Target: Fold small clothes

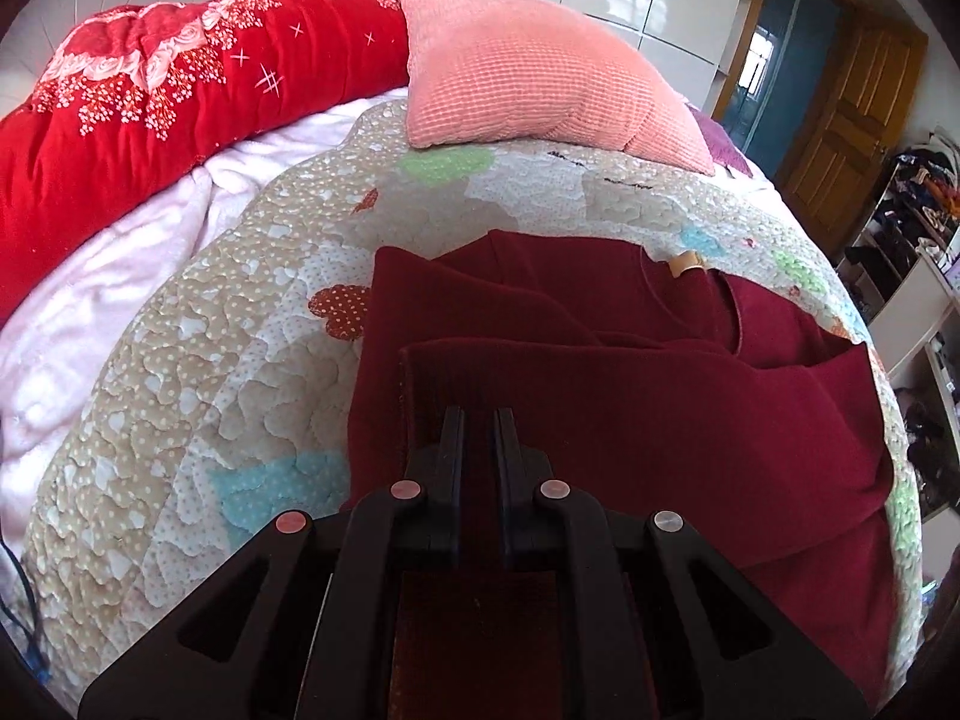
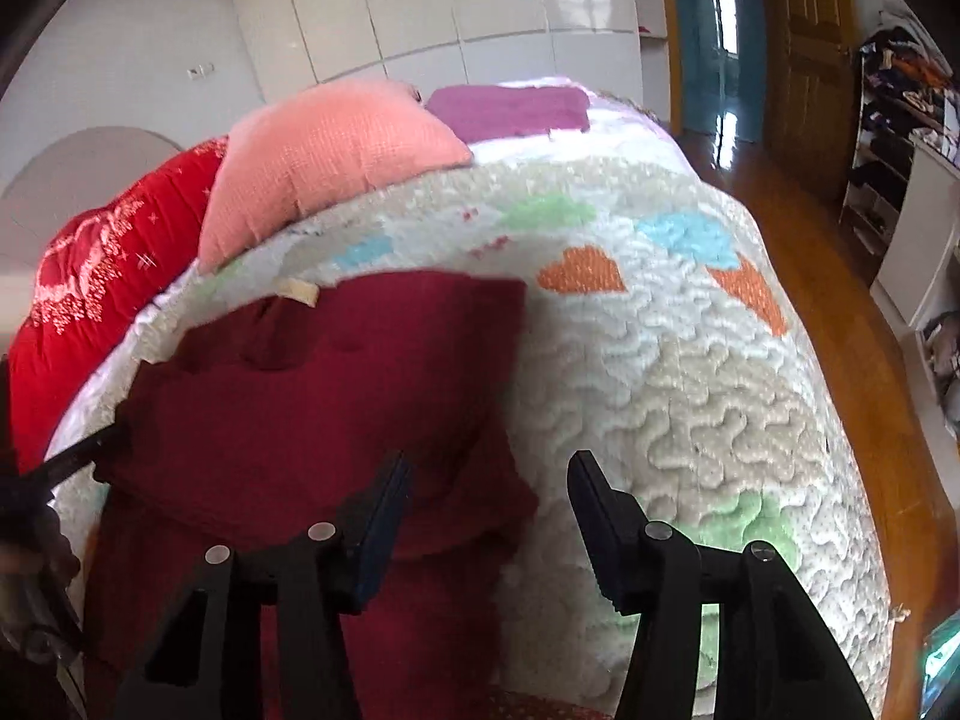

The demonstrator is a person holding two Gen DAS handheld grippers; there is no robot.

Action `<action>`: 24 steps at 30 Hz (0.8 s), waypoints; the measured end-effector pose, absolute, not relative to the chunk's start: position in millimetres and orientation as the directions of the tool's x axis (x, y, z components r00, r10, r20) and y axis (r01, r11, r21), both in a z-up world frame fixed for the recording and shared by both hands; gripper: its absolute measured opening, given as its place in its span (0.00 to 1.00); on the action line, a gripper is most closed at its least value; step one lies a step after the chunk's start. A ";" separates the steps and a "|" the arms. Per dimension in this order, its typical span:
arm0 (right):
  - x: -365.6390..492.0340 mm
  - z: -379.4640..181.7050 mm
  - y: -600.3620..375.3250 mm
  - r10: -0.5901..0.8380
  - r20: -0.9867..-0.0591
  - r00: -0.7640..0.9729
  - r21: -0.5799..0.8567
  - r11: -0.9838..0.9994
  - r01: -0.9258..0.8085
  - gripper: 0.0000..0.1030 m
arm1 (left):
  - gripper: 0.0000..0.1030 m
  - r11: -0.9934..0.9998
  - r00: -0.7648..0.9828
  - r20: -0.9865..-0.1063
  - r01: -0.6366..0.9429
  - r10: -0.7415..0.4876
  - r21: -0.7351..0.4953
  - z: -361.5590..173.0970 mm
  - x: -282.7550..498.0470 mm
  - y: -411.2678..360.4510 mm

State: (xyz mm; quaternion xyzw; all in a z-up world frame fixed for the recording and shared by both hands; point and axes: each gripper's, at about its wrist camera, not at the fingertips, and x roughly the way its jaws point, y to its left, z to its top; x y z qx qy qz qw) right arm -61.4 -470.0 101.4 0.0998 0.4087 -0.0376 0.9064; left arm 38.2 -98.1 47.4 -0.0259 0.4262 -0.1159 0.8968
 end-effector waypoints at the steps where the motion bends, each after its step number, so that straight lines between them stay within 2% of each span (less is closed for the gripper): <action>1: -57.9 107.3 -466.8 0.016 -0.740 0.673 0.147 0.979 0.139 0.52 | 0.07 0.973 0.615 -0.756 0.185 -0.227 -0.141 49.3 37.0 -97.5; 6: -17.8 98.9 -455.1 0.014 -0.771 0.636 0.128 0.983 0.133 0.52 | 0.07 0.977 0.615 -0.762 0.178 -0.204 -0.118 46.7 38.9 -98.9; 12: 15.5 61.5 -452.2 -0.080 -0.827 0.557 0.034 0.981 0.191 0.52 | 0.08 0.979 0.613 -0.767 0.180 -0.187 -0.094 39.1 43.9 -105.2; 16: 30.4 46.9 -458.6 -0.072 -0.835 0.546 0.049 0.978 0.203 0.56 | 0.09 0.982 0.610 -0.775 0.172 -0.164 -0.073 35.1 48.5 -110.8; 20: 21.6 63.3 -456.8 -0.084 -0.830 0.552 0.036 0.979 0.203 0.56 | 0.23 0.979 0.606 -0.776 0.191 -0.178 -0.076 36.1 47.1 -114.6; 24: -18.9 84.3 -452.6 -0.039 -0.793 0.608 0.074 0.984 0.160 0.56 | 0.24 0.978 0.610 -0.774 0.199 -0.168 -0.055 38.6 40.2 -116.6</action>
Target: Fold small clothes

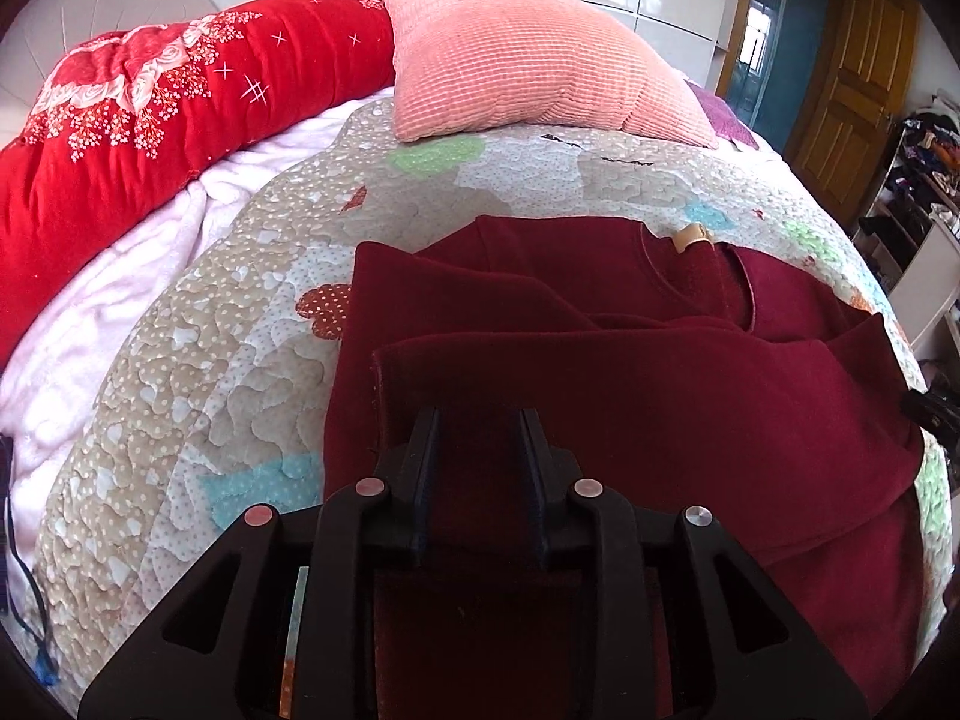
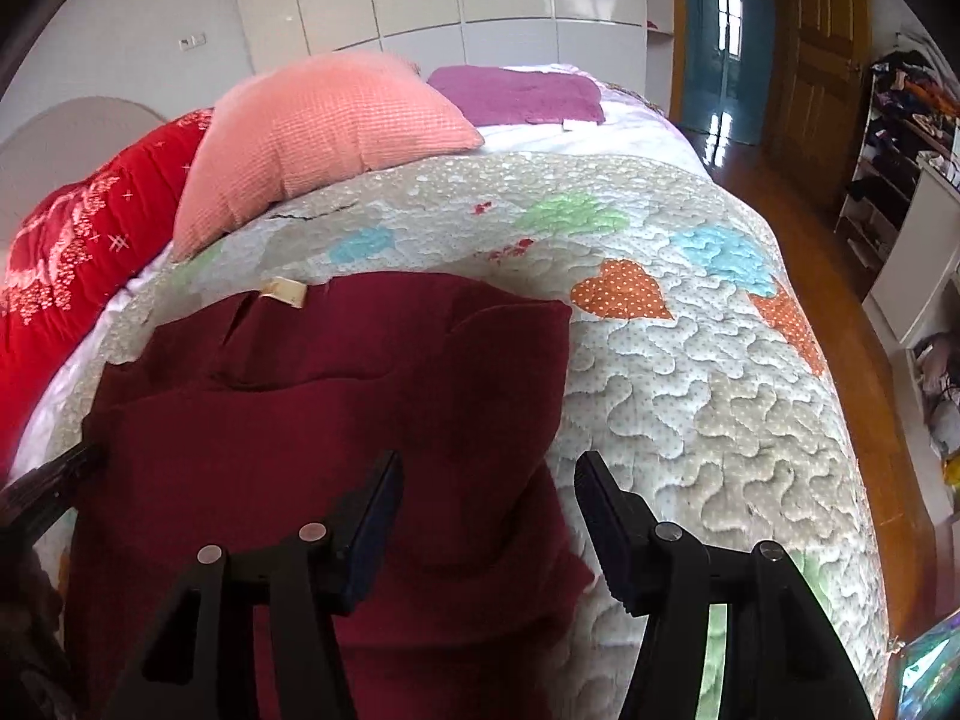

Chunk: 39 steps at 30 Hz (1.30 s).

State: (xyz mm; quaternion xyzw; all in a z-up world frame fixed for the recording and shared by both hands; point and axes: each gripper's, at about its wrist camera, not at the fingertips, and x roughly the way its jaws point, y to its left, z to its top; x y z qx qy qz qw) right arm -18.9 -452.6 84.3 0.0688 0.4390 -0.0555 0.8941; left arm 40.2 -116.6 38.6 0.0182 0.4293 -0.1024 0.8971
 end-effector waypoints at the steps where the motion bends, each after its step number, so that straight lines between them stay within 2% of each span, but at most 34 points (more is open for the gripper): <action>1: -28.9 85.1 -450.1 -0.042 -0.793 0.607 0.063 0.987 0.151 0.56 | 0.24 0.979 0.611 -0.774 0.198 -0.166 -0.054 39.2 38.4 -116.6; 6: -45.5 51.1 -448.8 -0.083 -0.849 0.522 -0.003 0.988 0.152 0.56 | 0.24 0.980 0.603 -0.781 0.188 -0.164 -0.061 39.8 28.8 -115.7; 7: -49.5 46.6 -452.8 -0.064 -0.845 0.531 0.025 0.987 0.159 0.56 | 0.24 0.980 0.601 -0.782 0.189 -0.164 -0.060 40.9 25.6 -115.5; 14: -86.4 71.9 -456.8 -0.027 -0.819 0.573 0.086 0.982 0.170 0.56 | 0.25 0.979 0.613 -0.778 0.205 -0.141 -0.016 50.9 -7.5 -109.4; 16: -99.9 78.2 -456.7 0.004 -0.814 0.581 0.113 0.982 0.151 0.56 | 0.40 0.979 0.602 -0.787 0.202 -0.134 -0.012 49.3 -15.8 -107.1; 17: -103.7 79.9 -456.0 0.017 -0.813 0.582 0.123 0.982 0.143 0.56 | 0.50 0.979 0.597 -0.790 0.201 -0.142 -0.025 48.6 -20.5 -104.9; 18: -109.6 82.2 -454.9 0.034 -0.810 0.585 0.137 0.982 0.132 0.56 | 0.52 0.979 0.597 -0.787 0.198 -0.153 -0.040 48.4 -25.2 -102.5; 23: -137.5 92.5 -446.2 0.061 -0.808 0.586 0.151 0.983 0.106 0.56 | 0.52 0.979 0.584 -0.795 0.197 -0.165 -0.058 48.3 -45.5 -95.7; 27: -155.5 97.0 -447.4 0.114 -0.797 0.593 0.203 0.975 0.085 0.61 | 0.52 0.975 0.570 -0.804 0.219 -0.169 -0.050 46.1 -63.7 -91.9; 39: -144.5 82.7 -454.3 0.121 -0.807 0.578 0.221 0.970 0.105 0.61 | 0.52 0.970 0.490 -0.843 0.202 -0.220 -0.136 32.9 -105.5 -63.9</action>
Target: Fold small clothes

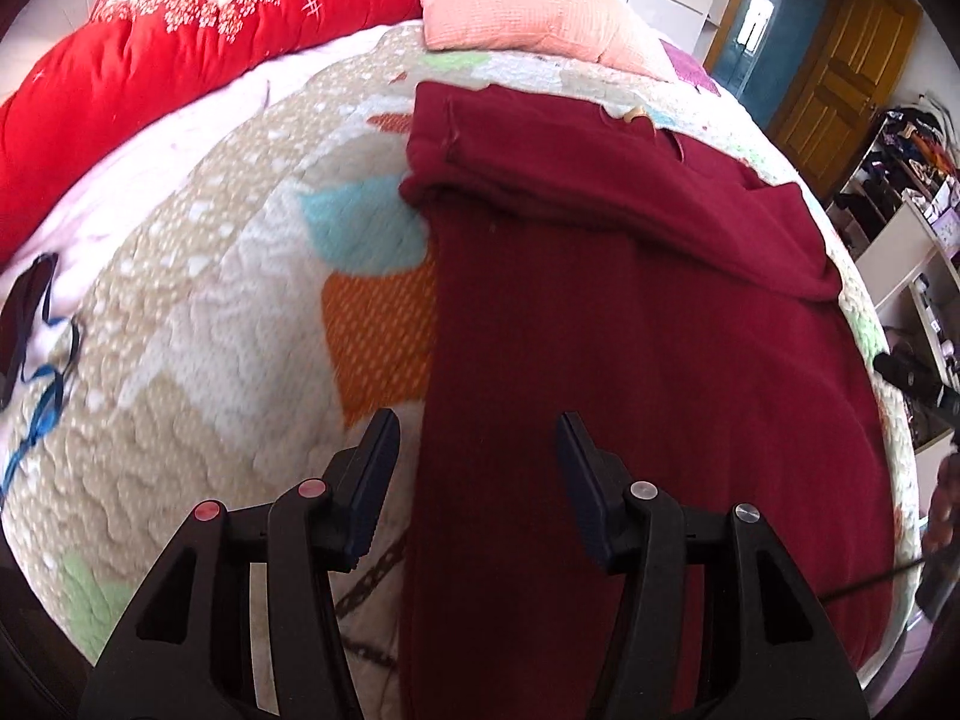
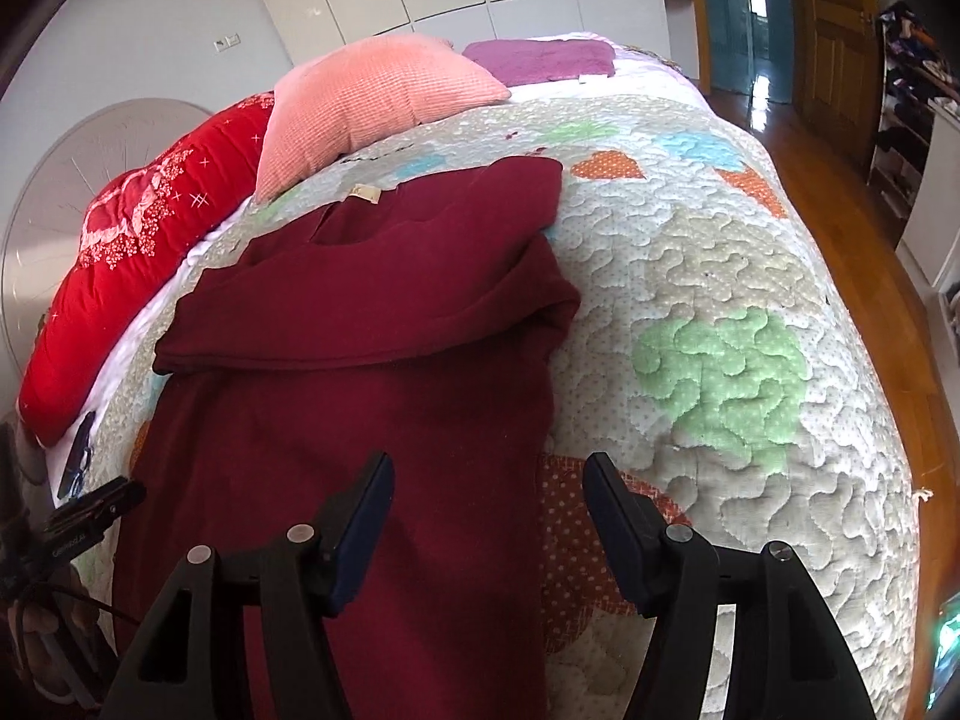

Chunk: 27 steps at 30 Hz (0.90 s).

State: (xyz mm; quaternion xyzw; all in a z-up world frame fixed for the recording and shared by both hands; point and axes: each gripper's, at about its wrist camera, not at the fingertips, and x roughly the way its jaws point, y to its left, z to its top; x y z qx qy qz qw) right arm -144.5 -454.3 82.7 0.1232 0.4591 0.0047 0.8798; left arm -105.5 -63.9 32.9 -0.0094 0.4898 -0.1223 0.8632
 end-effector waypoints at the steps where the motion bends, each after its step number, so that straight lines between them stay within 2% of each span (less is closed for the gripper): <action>1: -141.5 83.5 -455.8 0.125 -0.800 0.586 0.229 0.967 0.107 0.61 | 0.52 0.970 0.488 -0.845 0.202 -0.219 -0.135 31.7 -105.5 -63.6; 4: -123.7 86.4 -465.5 0.157 -0.760 0.630 0.301 0.945 0.128 0.59 | 0.52 0.971 0.488 -0.846 0.193 -0.217 -0.138 29.9 -101.5 -65.3; 9: -80.8 74.0 -487.4 0.147 -0.766 0.626 0.365 0.901 0.236 0.44 | 0.52 0.970 0.489 -0.842 0.186 -0.228 -0.154 29.0 -94.7 -69.0; 12: -64.9 63.8 -499.7 0.183 -0.752 0.633 0.433 0.861 0.266 0.25 | 0.52 0.970 0.489 -0.842 0.190 -0.226 -0.151 26.9 -93.1 -68.8; 13: -60.7 61.5 -501.7 0.174 -0.753 0.635 0.430 0.860 0.274 0.09 | 0.53 0.970 0.488 -0.843 0.190 -0.227 -0.152 26.6 -93.2 -69.6; 17: -66.7 69.0 -498.3 0.154 -0.740 0.655 0.401 0.882 0.246 0.06 | 0.54 0.967 0.485 -0.840 0.186 -0.245 -0.174 28.1 -92.1 -64.3; 18: -70.0 69.8 -495.5 0.126 -0.750 0.650 0.362 0.900 0.243 0.00 | 0.54 0.966 0.485 -0.838 0.182 -0.249 -0.181 29.0 -93.0 -61.8; 21: -74.9 59.0 -497.4 -0.004 -0.800 0.600 0.209 0.935 0.285 0.00 | 0.54 0.966 0.485 -0.837 0.171 -0.253 -0.193 30.1 -96.7 -54.7; 24: -86.1 50.3 -515.6 0.130 -0.776 0.617 0.375 0.881 0.287 0.00 | 0.54 0.967 0.481 -0.840 0.165 -0.251 -0.194 29.9 -100.7 -49.0; 26: -97.9 64.8 -515.8 0.151 -0.753 0.640 0.395 0.882 0.257 0.01 | 0.54 0.965 0.477 -0.839 0.160 -0.261 -0.209 31.9 -106.4 -42.9; 27: -106.9 75.3 -512.6 0.152 -0.749 0.645 0.384 0.893 0.235 0.06 | 0.54 0.962 0.471 -0.839 0.160 -0.273 -0.222 33.1 -110.0 -39.3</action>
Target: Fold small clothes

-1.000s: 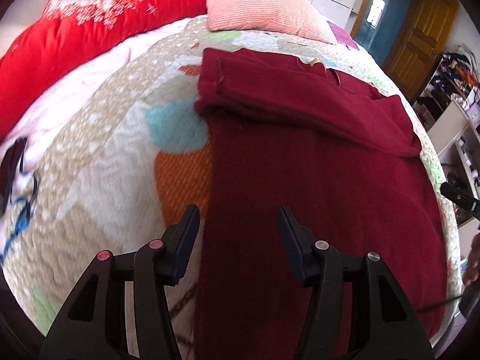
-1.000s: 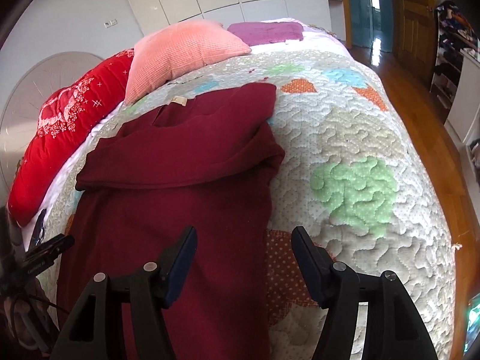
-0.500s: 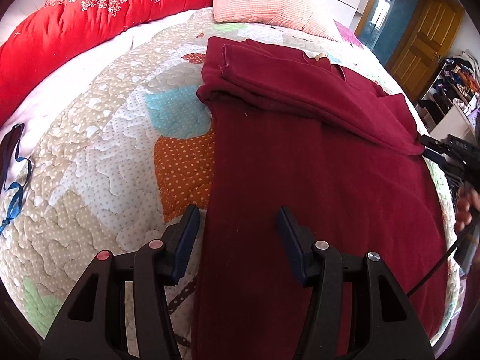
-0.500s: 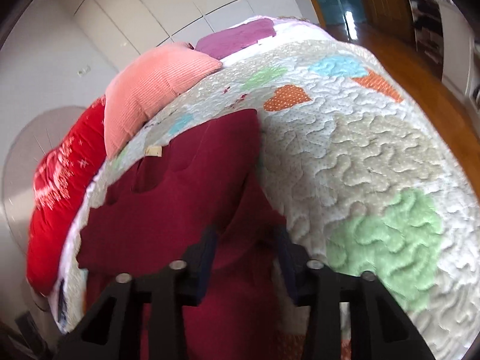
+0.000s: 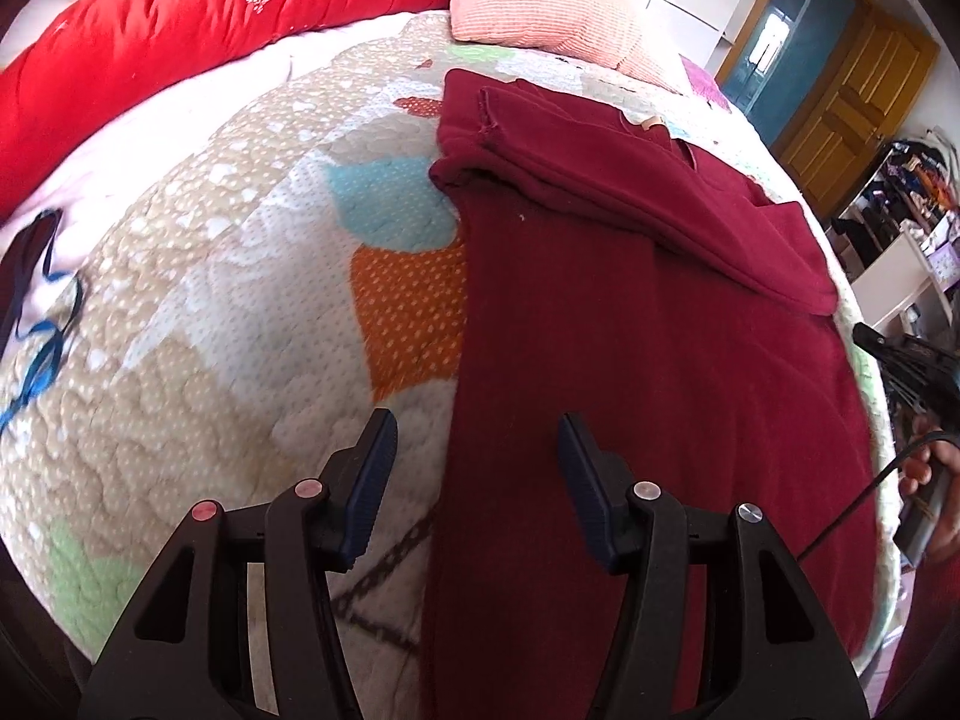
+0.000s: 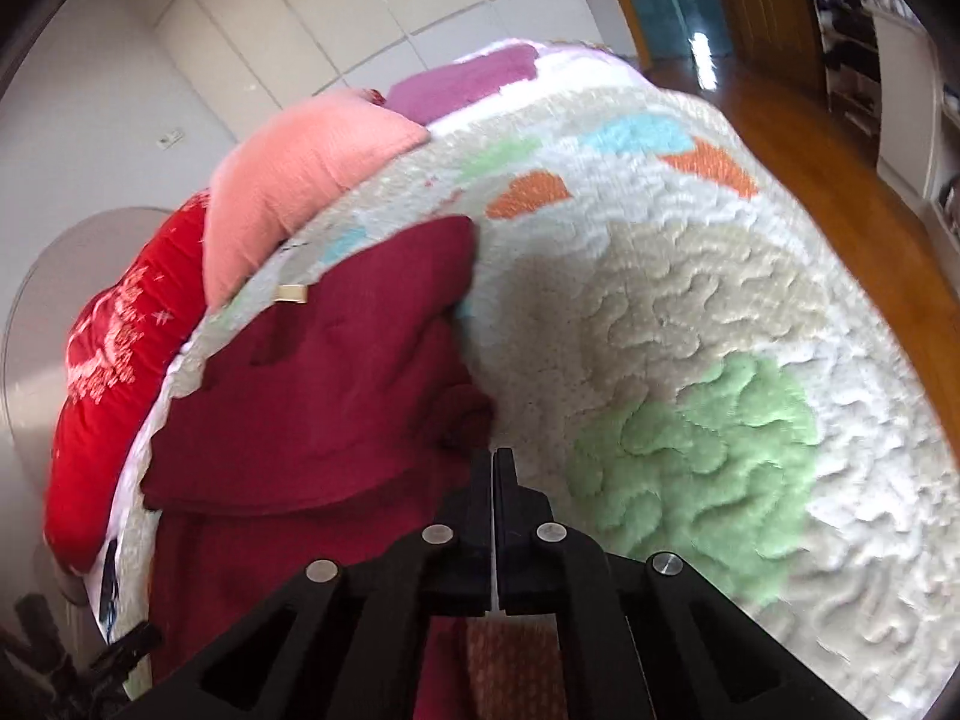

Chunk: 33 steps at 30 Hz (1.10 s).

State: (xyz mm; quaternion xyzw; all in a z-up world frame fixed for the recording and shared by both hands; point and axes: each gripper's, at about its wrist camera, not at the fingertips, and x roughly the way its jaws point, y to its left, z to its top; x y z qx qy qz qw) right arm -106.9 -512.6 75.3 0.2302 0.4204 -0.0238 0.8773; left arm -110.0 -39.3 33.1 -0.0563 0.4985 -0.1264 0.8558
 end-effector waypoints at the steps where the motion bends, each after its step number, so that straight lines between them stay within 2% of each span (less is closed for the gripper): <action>1: -118.0 83.8 -508.5 0.169 -0.748 0.642 0.382 0.900 0.208 0.12 | 0.54 0.958 0.463 -0.840 0.162 -0.284 -0.235 33.8 -113.2 -36.3; 3: -141.5 92.8 -500.1 0.223 -0.753 0.619 0.397 0.904 0.157 0.57 | 0.54 0.950 0.442 -0.841 0.172 -0.312 -0.262 35.9 -123.5 -29.9; 4: -155.6 94.8 -495.8 0.253 -0.755 0.605 0.409 0.903 0.133 0.62 | 0.54 0.946 0.433 -0.842 0.179 -0.323 -0.271 36.9 -129.7 -27.5; 9: -236.4 93.7 -475.7 0.368 -0.788 0.493 0.426 0.904 0.006 0.62 | 0.54 0.935 0.380 -0.859 0.227 -0.344 -0.274 37.9 -161.9 -21.6; 14: -297.8 78.8 -473.3 0.440 -0.788 0.430 0.487 0.873 -0.001 0.62 | 0.54 0.921 0.313 -0.872 0.226 -0.378 -0.318 28.3 -189.7 -17.1; 16: -311.4 68.7 -467.9 0.464 -0.783 0.414 0.507 0.862 -0.007 0.62 | 0.56 0.919 0.308 -0.871 0.220 -0.383 -0.327 25.0 -199.9 -15.1; 17: -317.1 64.1 -463.9 0.486 -0.775 0.403 0.525 0.851 -0.016 0.62 | 0.61 0.916 0.313 -0.865 0.216 -0.392 -0.337 24.0 -204.7 -13.9; 28: -304.6 44.5 -440.9 0.607 -0.683 0.406 0.639 0.766 -0.071 0.62 | 0.68 0.880 0.306 -0.825 0.149 -0.475 -0.451 17.9 -219.7 -1.3; 33: -303.0 42.9 -444.8 0.630 -0.652 0.422 0.674 0.736 -0.057 0.62 | 0.68 0.878 0.297 -0.826 0.169 -0.479 -0.448 19.2 -225.7 -7.6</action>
